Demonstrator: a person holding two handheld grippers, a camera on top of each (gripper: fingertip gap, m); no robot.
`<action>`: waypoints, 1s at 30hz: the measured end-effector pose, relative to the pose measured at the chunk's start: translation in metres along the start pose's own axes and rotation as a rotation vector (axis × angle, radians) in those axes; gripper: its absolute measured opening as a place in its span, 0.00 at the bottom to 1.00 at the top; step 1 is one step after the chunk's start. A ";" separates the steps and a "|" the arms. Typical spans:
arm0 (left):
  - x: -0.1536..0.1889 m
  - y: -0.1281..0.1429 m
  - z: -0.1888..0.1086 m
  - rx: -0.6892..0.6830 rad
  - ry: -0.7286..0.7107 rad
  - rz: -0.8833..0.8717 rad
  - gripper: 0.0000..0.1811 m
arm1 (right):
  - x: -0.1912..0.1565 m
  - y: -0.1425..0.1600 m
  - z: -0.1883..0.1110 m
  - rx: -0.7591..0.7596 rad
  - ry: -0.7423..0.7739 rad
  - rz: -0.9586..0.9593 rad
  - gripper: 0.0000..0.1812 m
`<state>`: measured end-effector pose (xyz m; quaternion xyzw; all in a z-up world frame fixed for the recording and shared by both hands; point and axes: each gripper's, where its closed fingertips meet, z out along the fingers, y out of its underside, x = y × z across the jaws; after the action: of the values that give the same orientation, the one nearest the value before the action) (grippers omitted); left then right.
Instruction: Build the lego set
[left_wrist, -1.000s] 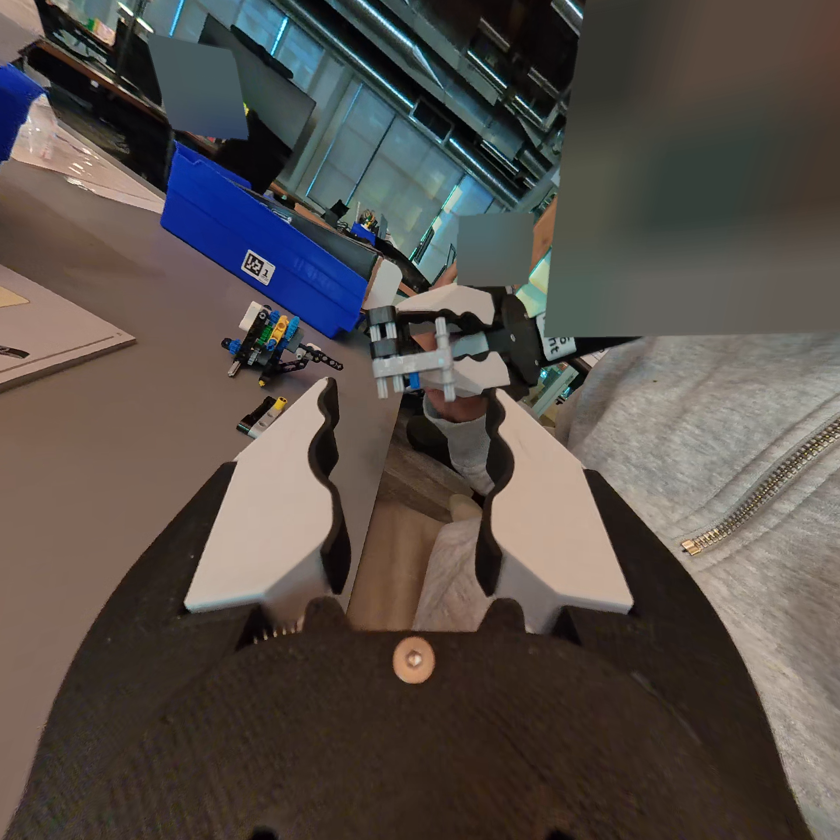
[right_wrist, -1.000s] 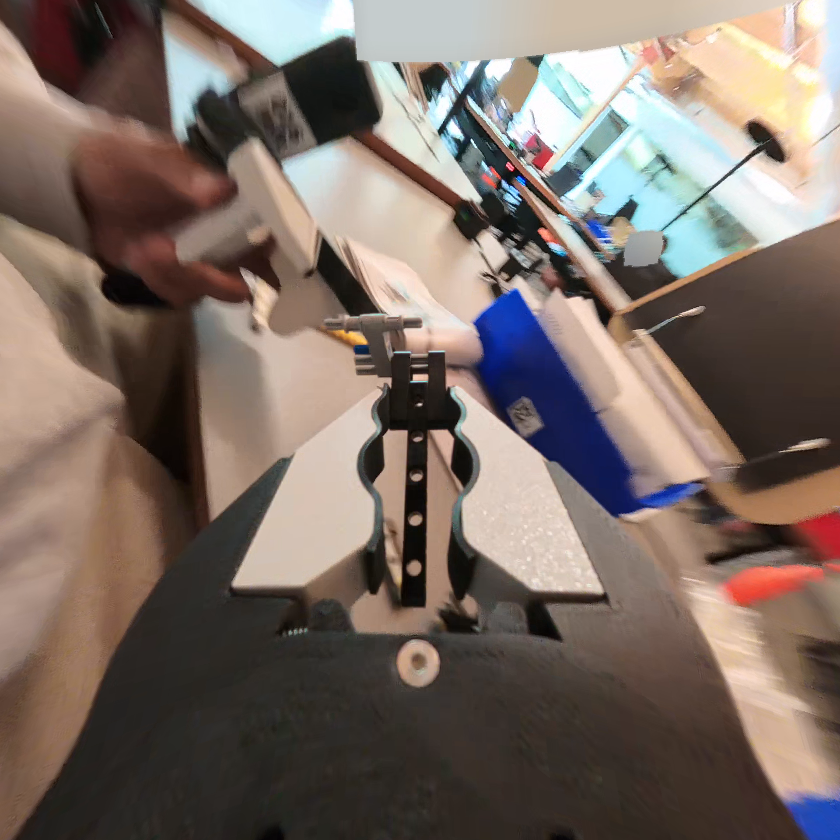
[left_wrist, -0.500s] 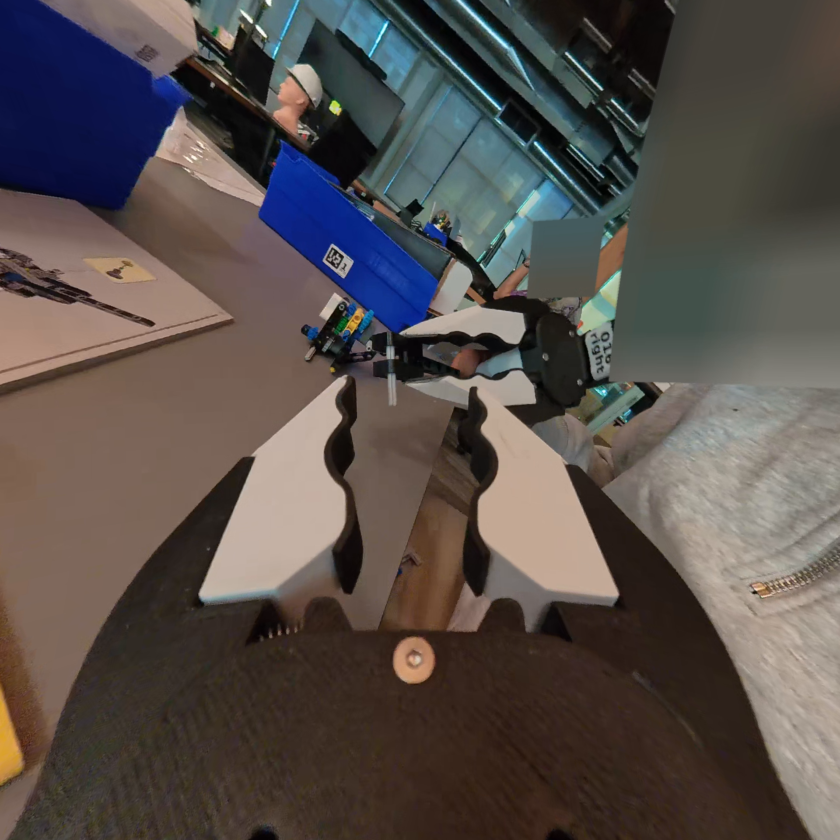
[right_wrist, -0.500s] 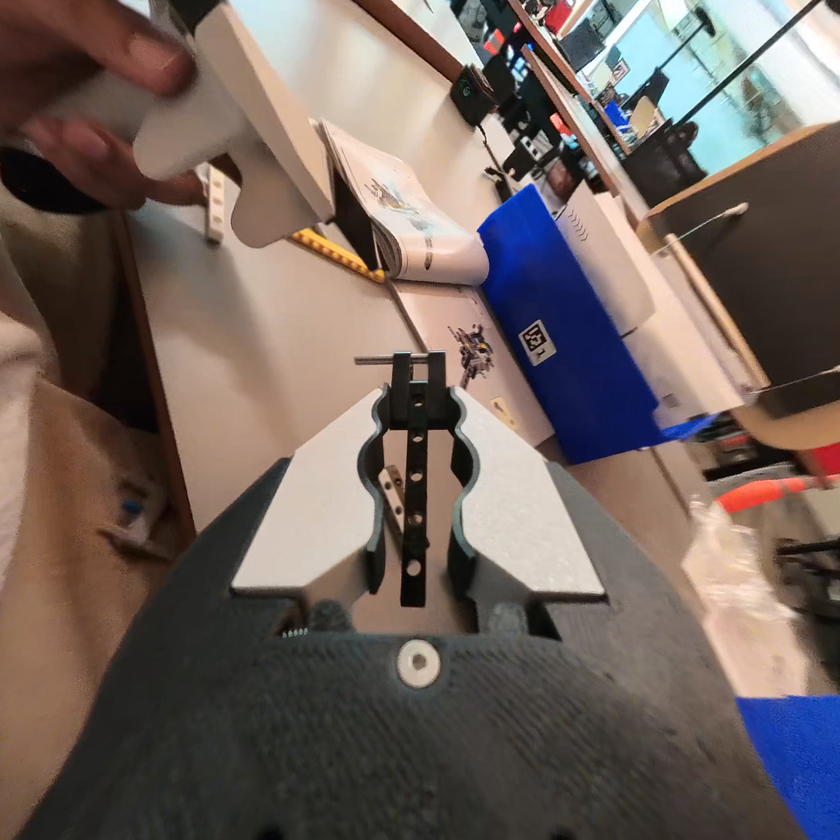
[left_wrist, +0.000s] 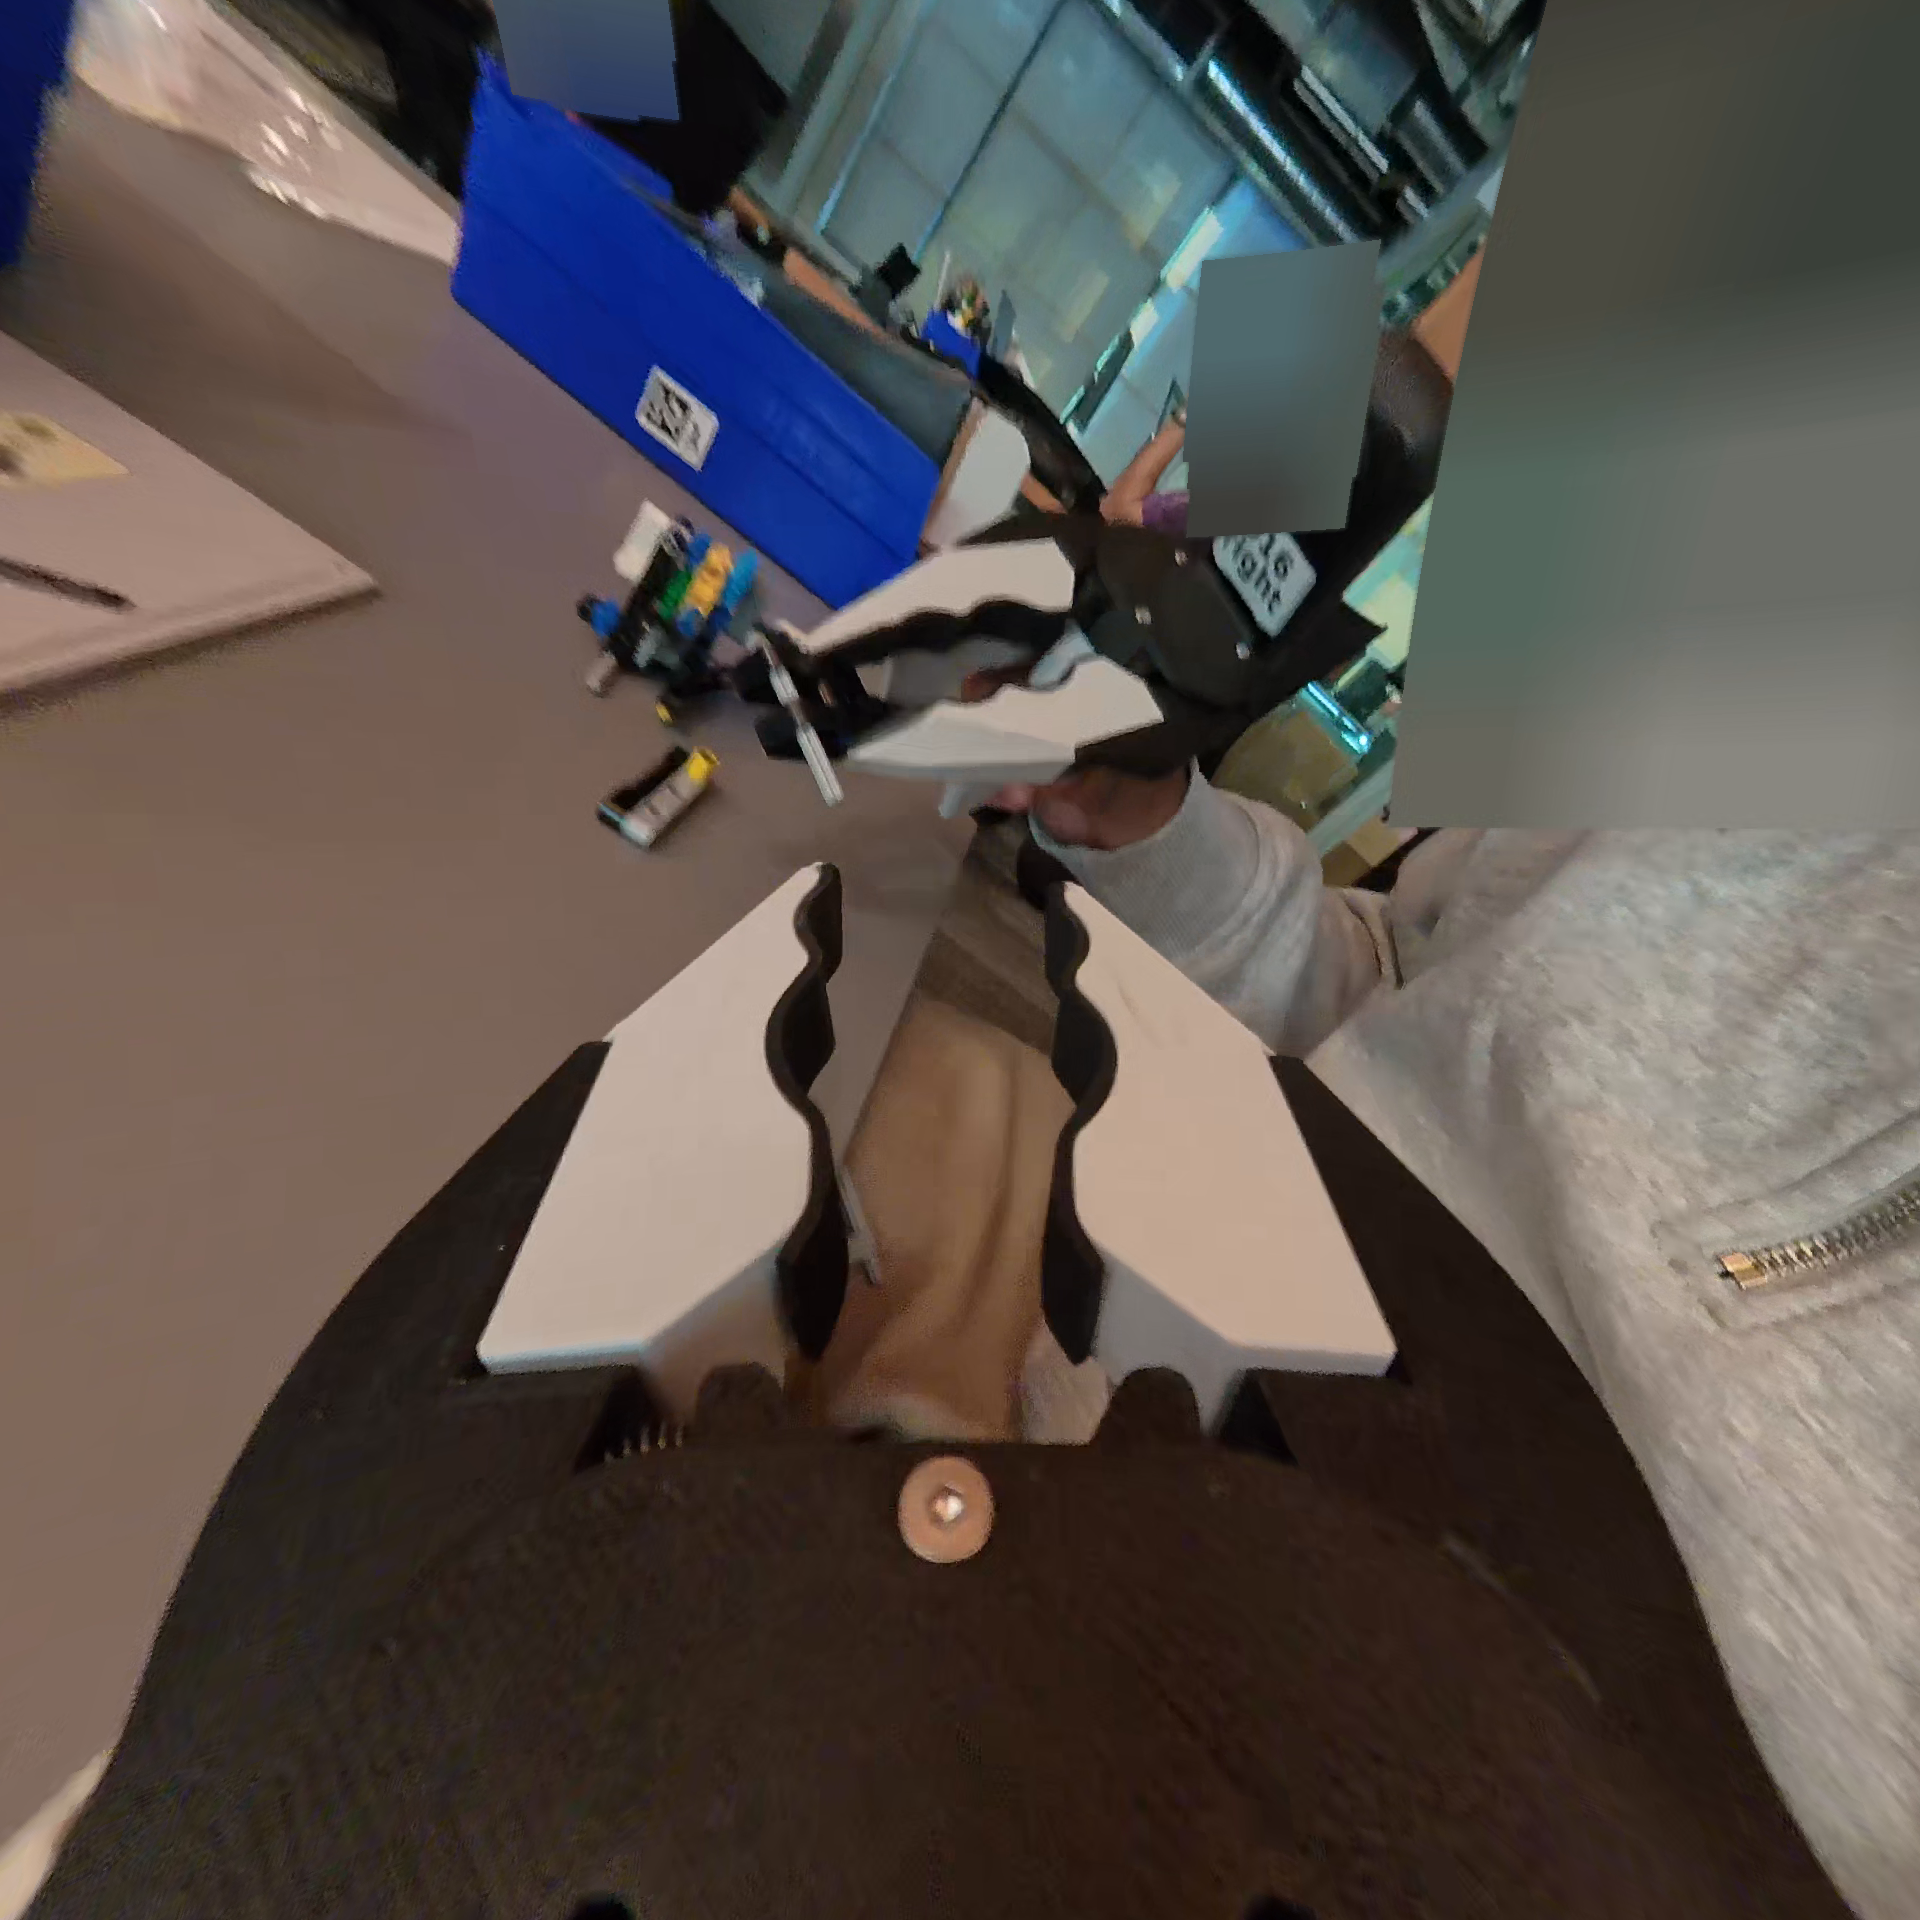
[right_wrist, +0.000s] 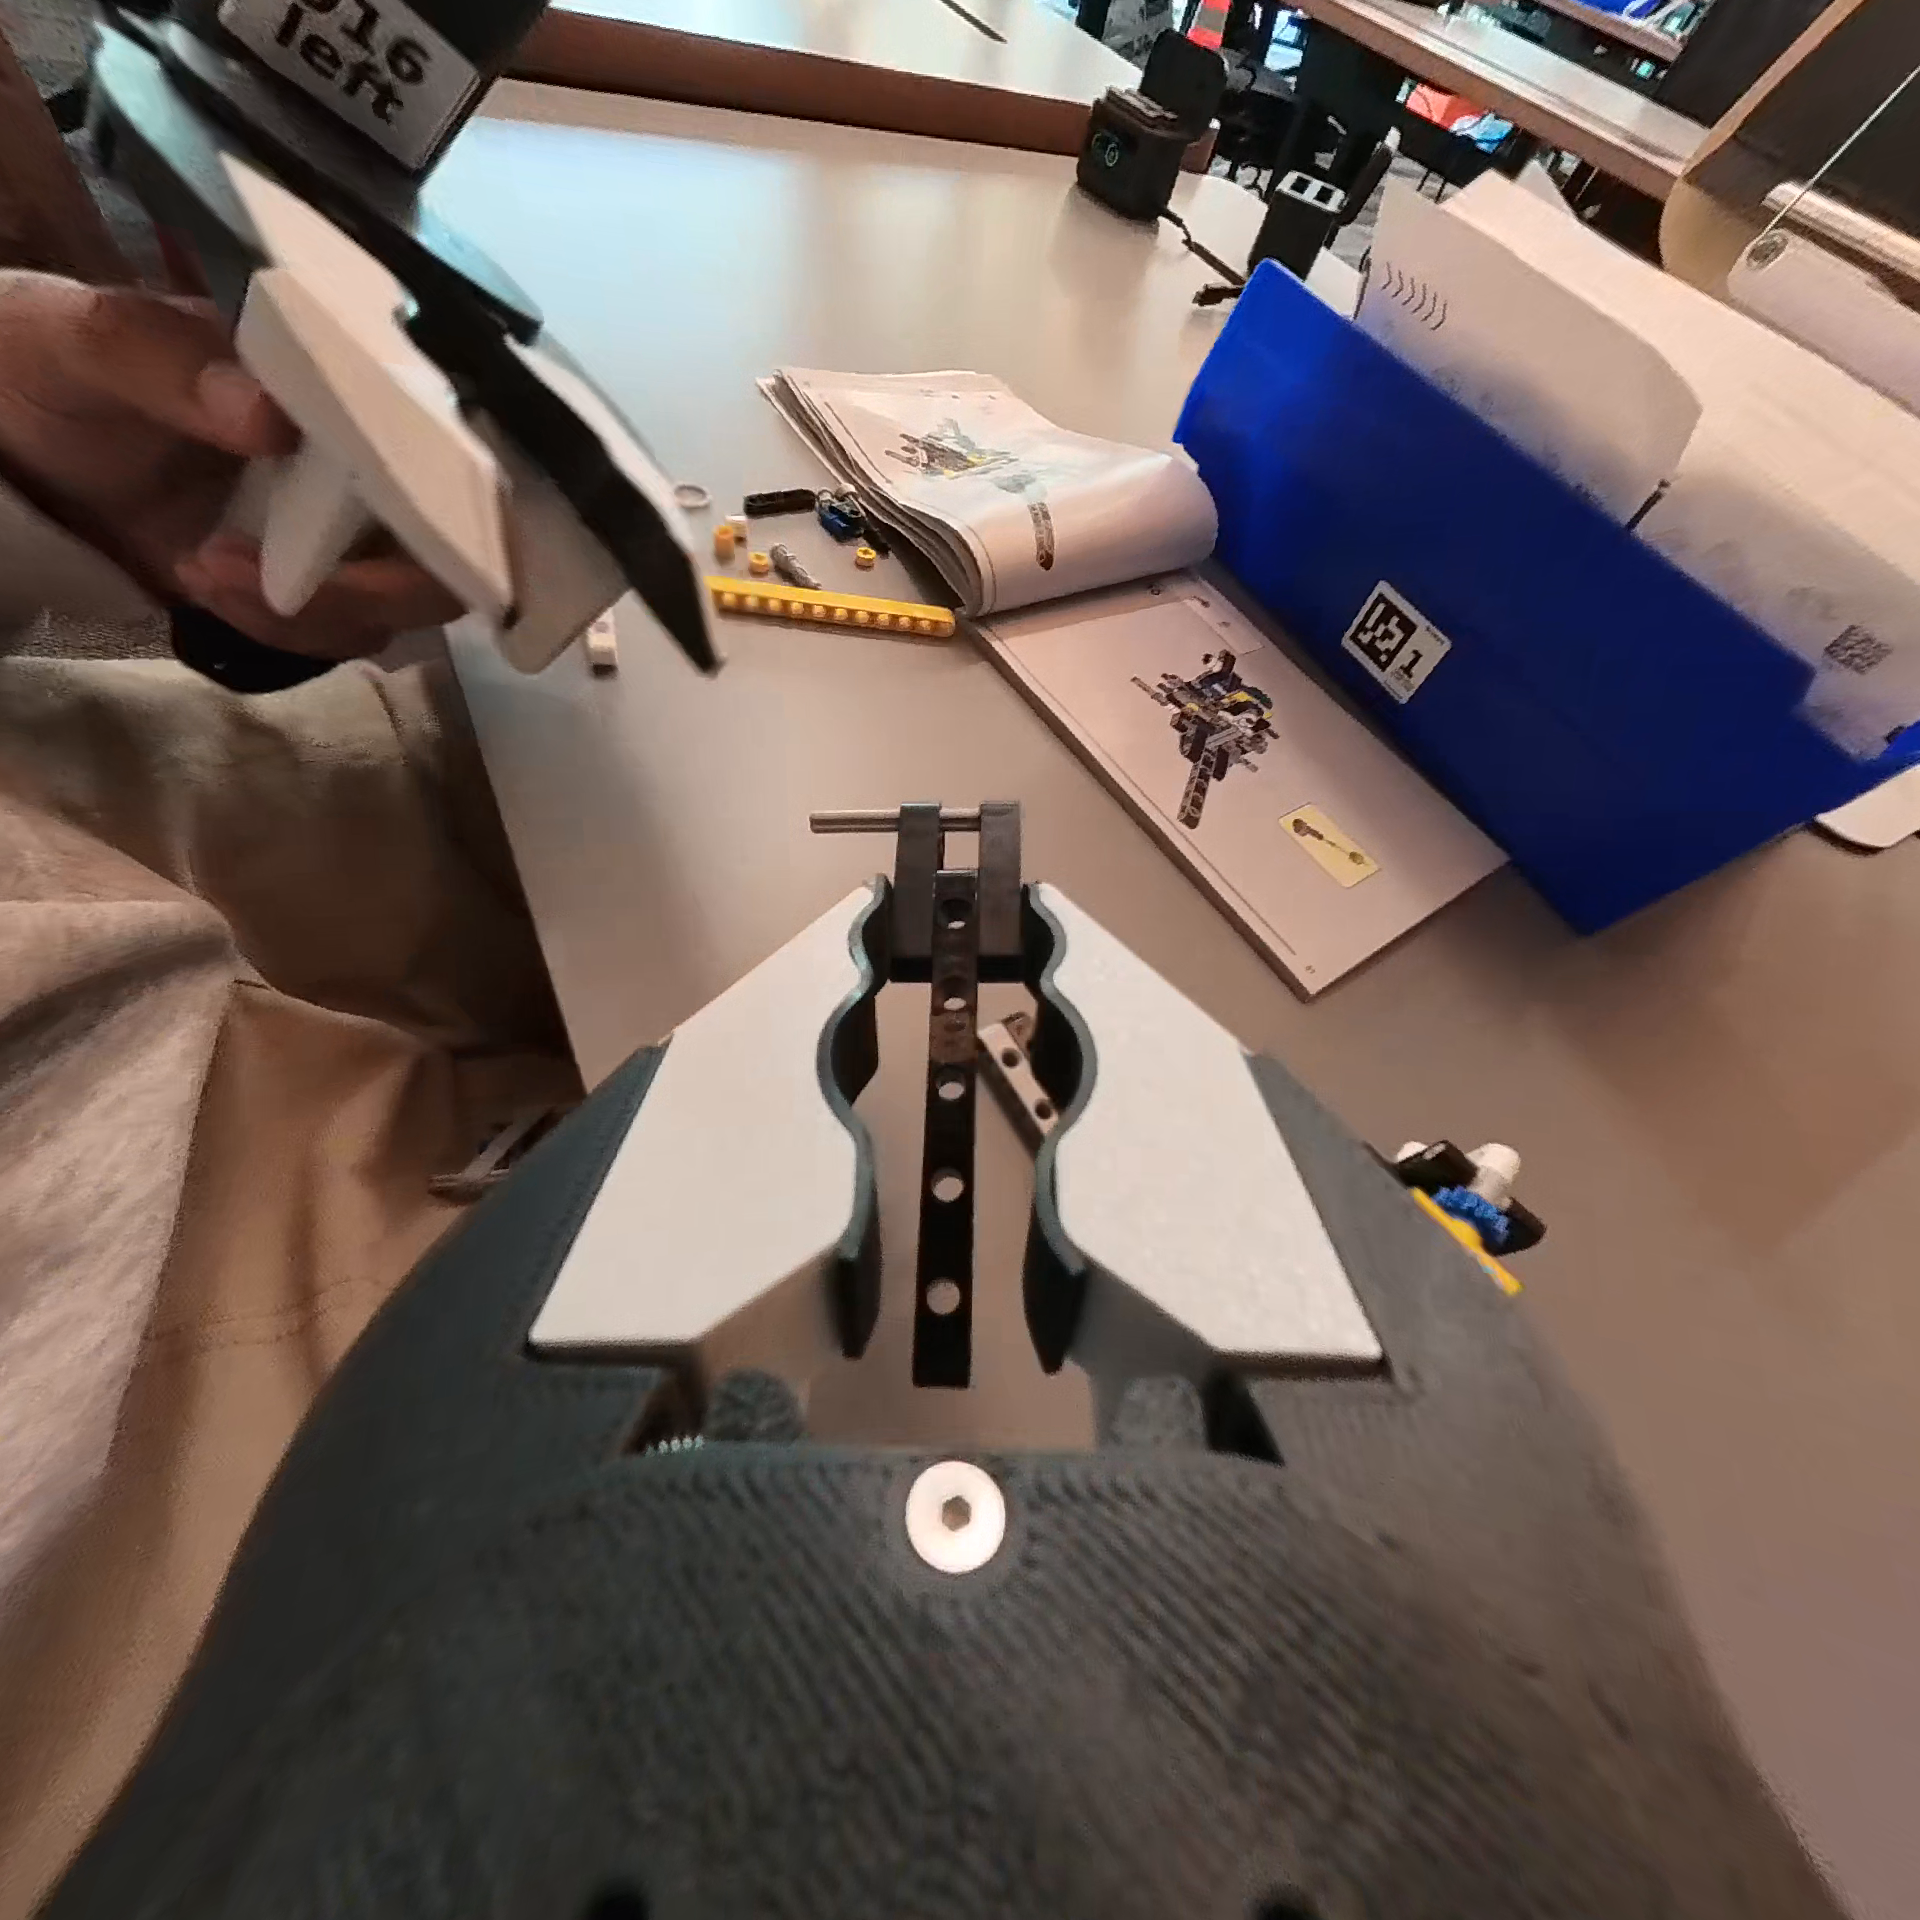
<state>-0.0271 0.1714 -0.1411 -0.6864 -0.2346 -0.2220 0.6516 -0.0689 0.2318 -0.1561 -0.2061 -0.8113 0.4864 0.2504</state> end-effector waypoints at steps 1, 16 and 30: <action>0.004 0.010 0.000 -0.026 -0.003 -0.006 0.19 | -0.002 -0.001 -0.001 0.000 0.000 0.003 0.13; -0.041 0.152 0.013 -0.538 -0.473 -0.190 0.23 | -0.024 -0.010 -0.004 0.008 -0.013 -0.041 0.13; -0.036 0.140 0.005 -0.443 -0.432 -0.236 0.03 | -0.020 -0.012 -0.013 0.027 -0.002 -0.034 0.13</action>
<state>0.0298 0.1698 -0.2744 -0.8107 -0.3913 -0.1911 0.3914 -0.0461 0.2236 -0.1449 -0.1882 -0.8082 0.4933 0.2607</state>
